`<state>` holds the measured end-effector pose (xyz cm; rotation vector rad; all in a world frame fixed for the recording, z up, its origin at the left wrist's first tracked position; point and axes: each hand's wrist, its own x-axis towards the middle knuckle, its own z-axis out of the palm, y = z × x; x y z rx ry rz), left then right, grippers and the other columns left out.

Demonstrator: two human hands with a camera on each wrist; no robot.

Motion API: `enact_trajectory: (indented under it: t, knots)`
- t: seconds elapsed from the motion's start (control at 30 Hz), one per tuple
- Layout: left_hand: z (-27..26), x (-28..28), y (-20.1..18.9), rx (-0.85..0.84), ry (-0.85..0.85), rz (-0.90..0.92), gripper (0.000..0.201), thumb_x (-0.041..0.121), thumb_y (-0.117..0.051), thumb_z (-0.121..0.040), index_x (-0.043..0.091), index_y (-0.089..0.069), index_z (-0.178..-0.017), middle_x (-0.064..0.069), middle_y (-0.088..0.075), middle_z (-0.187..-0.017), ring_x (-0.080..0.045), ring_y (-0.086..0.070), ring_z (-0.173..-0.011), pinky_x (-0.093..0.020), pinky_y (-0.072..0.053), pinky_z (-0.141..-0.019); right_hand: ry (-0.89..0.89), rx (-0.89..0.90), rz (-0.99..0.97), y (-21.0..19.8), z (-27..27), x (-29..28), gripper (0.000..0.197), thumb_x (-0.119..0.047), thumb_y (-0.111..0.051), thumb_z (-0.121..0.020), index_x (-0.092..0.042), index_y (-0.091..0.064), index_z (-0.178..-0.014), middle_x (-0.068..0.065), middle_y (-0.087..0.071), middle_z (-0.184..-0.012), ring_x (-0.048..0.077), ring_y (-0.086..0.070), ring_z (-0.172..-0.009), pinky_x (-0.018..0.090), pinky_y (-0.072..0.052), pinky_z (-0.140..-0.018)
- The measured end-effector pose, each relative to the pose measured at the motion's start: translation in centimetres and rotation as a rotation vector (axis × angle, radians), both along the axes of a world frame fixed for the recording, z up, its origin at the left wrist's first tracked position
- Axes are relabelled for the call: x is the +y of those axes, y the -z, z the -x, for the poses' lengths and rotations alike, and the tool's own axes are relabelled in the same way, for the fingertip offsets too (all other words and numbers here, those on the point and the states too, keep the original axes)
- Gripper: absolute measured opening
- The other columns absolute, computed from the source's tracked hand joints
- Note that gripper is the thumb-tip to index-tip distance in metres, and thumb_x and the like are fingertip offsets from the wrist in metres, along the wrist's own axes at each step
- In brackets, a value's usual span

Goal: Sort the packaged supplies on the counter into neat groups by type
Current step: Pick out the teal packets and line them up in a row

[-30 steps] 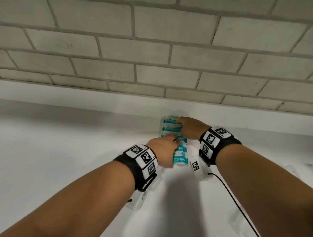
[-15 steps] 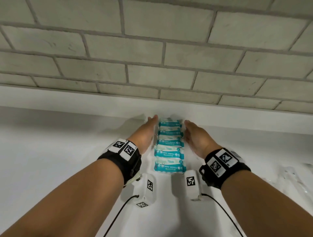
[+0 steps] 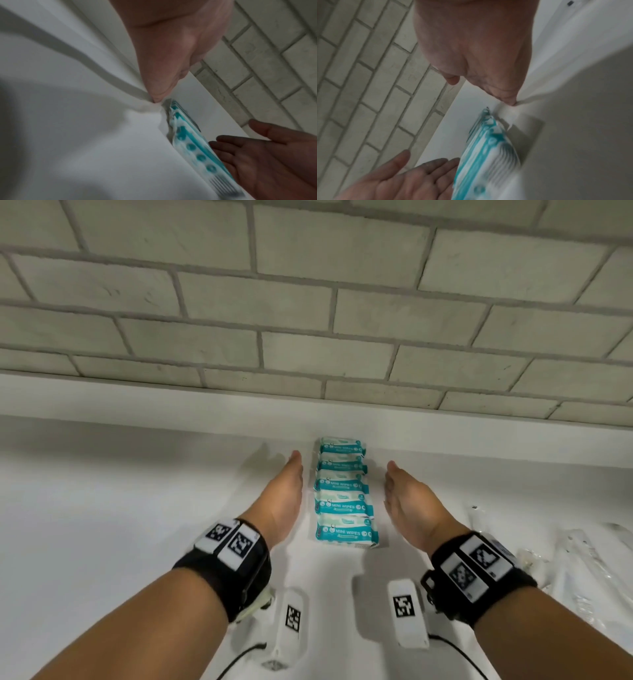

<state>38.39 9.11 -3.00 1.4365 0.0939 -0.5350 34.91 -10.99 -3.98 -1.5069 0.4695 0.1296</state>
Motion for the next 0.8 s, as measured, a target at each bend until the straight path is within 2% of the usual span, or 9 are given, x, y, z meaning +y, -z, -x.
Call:
enact_trajectory:
  t: [0.07,0.1,0.13,0.17,0.23,0.33,0.6,0.7,0.8]
  knots:
    - [1.8,0.0,0.7,-0.001,0.013,0.057,0.061,0.055,-0.017,-0.1,0.018,-0.043,-0.14,0.001,-0.049,-0.142,-0.016,-0.039,-0.137,-0.035,-0.021,-0.115,-0.032,0.003,0.045,-0.1,1.7,0.7,0.071,-0.063,-0.041,-0.09,-0.011,-0.046,-0.139,0.011,-0.05,-0.143,0.029,-0.049,-0.13,0.043,-0.037,-0.11]
    - [2.6,-0.4,0.8,0.016,0.057,0.102,0.055,0.056,-0.015,-0.1,0.026,-0.048,-0.133,0.009,-0.058,-0.129,-0.008,-0.05,-0.125,-0.033,-0.023,-0.114,-0.042,-0.015,0.021,-0.1,2.5,1.3,0.062,-0.059,-0.038,-0.094,-0.013,-0.053,-0.133,0.008,-0.059,-0.133,0.026,-0.058,-0.12,0.041,-0.04,-0.106]
    - [3.3,-0.9,0.7,0.036,0.095,0.143,0.053,0.057,-0.013,-0.1,0.033,-0.055,-0.123,0.008,-0.066,-0.119,-0.005,-0.058,-0.116,-0.032,-0.027,-0.114,-0.047,-0.02,-0.025,0.1,3.0,2.0,0.052,-0.056,-0.035,-0.097,-0.018,-0.059,-0.124,0.004,-0.067,-0.123,0.021,-0.065,-0.108,0.041,-0.042,-0.104]
    - [3.6,-1.2,1.1,0.042,0.109,0.164,0.057,0.058,-0.012,-0.099,0.033,-0.058,-0.122,0.003,-0.069,-0.118,-0.009,-0.063,-0.112,-0.037,-0.031,-0.113,-0.038,-0.021,-0.071,0.2,3.4,2.9,0.047,-0.054,-0.032,-0.099,-0.023,-0.063,-0.118,0.001,-0.072,-0.114,0.018,-0.069,-0.102,0.041,-0.042,-0.104]
    - [3.7,-1.7,1.6,0.046,0.092,0.155,0.062,0.059,-0.013,-0.099,0.028,-0.06,-0.124,-0.001,-0.07,-0.118,-0.016,-0.067,-0.109,-0.04,-0.041,-0.107,-0.024,-0.03,-0.117,1.0,3.5,3.9,0.05,-0.053,-0.027,-0.1,-0.024,-0.062,-0.122,0.005,-0.072,-0.114,0.024,-0.069,-0.105,0.046,-0.04,-0.108]
    - [3.4,-1.9,1.9,0.065,0.071,0.122,0.061,0.059,-0.015,-0.099,0.028,-0.062,-0.122,-0.001,-0.072,-0.114,-0.017,-0.068,-0.106,-0.04,-0.044,-0.103,-0.013,-0.02,-0.139,1.2,3.4,4.5,0.051,-0.049,-0.025,-0.102,-0.021,-0.057,-0.129,0.009,-0.069,-0.119,0.027,-0.067,-0.11,0.05,-0.043,-0.106]
    - [3.1,-2.1,2.1,0.067,0.072,0.122,0.059,0.059,-0.014,-0.099,0.032,-0.063,-0.117,0.001,-0.073,-0.111,-0.015,-0.069,-0.103,-0.036,-0.048,-0.097,-0.032,-0.019,-0.114,1.2,3.3,4.3,0.051,-0.048,-0.024,-0.102,-0.019,-0.059,-0.125,0.008,-0.072,-0.113,0.025,-0.07,-0.103,0.046,-0.049,-0.101]
    - [2.8,-2.3,2.5,0.084,0.077,0.114,0.062,0.061,-0.014,-0.098,0.03,-0.062,-0.122,-0.001,-0.072,-0.113,-0.017,-0.07,-0.103,-0.035,-0.049,-0.094,-0.035,-0.006,-0.093,0.9,3.2,4.2,0.051,-0.047,-0.024,-0.103,-0.019,-0.061,-0.123,0.006,-0.074,-0.109,0.023,-0.071,-0.1,0.042,-0.052,-0.096]
    - [2.3,-2.2,2.5,0.096,0.067,0.084,0.062,0.062,-0.013,-0.097,0.032,-0.063,-0.119,0.0,-0.073,-0.11,-0.016,-0.07,-0.101,-0.033,-0.05,-0.088,-0.037,0.0,-0.08,0.4,2.8,3.6,0.051,-0.05,-0.025,-0.101,-0.021,-0.06,-0.125,0.001,-0.071,-0.115,0.019,-0.068,-0.106,0.042,-0.044,-0.104]
